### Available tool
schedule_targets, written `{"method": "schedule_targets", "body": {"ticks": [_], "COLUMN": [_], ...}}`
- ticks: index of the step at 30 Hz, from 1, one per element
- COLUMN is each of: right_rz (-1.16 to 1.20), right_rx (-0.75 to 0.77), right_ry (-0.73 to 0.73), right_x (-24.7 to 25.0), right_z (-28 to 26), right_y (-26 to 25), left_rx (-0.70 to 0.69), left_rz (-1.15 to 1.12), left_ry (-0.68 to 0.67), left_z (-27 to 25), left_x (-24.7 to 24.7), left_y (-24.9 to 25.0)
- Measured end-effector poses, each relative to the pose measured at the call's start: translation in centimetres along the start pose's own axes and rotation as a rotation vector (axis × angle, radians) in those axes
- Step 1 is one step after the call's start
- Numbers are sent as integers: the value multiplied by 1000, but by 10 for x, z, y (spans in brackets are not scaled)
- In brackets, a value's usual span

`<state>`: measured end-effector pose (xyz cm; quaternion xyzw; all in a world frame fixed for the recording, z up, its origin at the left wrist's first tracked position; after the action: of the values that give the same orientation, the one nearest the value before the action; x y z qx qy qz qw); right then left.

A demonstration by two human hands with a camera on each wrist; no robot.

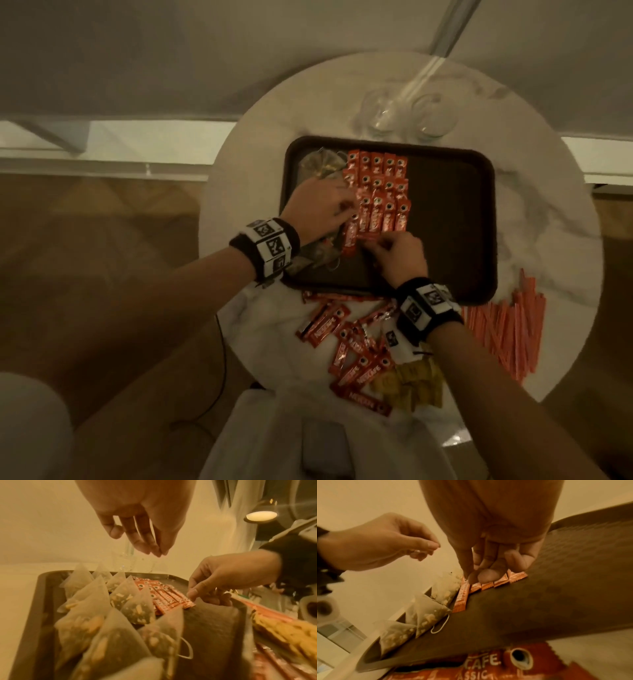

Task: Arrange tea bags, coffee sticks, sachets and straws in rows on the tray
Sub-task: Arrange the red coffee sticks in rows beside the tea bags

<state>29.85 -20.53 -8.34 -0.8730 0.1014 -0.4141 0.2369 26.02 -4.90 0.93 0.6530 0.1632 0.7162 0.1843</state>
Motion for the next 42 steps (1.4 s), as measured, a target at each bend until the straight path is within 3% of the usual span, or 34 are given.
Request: {"method": "schedule_targets", "body": {"ticks": [3, 5, 11, 14, 21, 25, 29, 36, 42], "right_rz": [50, 71, 78, 14, -186, -427, -529, -236, -39], "right_rx": [20, 40, 15, 25, 88, 226, 262, 199, 163], "right_ry": [12, -5, -102, -91, -234, -184, -175, -174, -136], "right_x": [13, 17, 15, 13, -38, -60, -71, -56, -25], "right_z": [-22, -41, -92, -110, -137, -140, -137, -135, -139], "right_y": [7, 11, 37, 53, 70, 49, 46, 55, 63], "left_rx": [131, 232, 598, 709, 790, 820, 867, 886, 849], "left_rz": [-123, -178, -183, -162, -116, -122, -184, -413, -300], "left_ry": [125, 132, -110, -144, -46, -22, 14, 114, -39], "left_z": [-46, -81, -191, -218, -217, -225, -237, -240, -214], "left_x": [12, 4, -70, -102, -110, -102, -94, -96, -110], "left_y": [5, 8, 12, 19, 34, 35, 33, 30, 43]}}
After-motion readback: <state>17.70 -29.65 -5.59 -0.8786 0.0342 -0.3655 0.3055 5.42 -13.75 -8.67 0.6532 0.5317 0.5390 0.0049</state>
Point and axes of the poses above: each hand's wrist, its own z-axis towards the middle knuckle, its own x-axis out of the back of the hand, y = z × x, the point moved 10 cm from there along z, towards the middle knuckle, and after that the axes turned 6 degrees about -x, right-handed, at the moved point
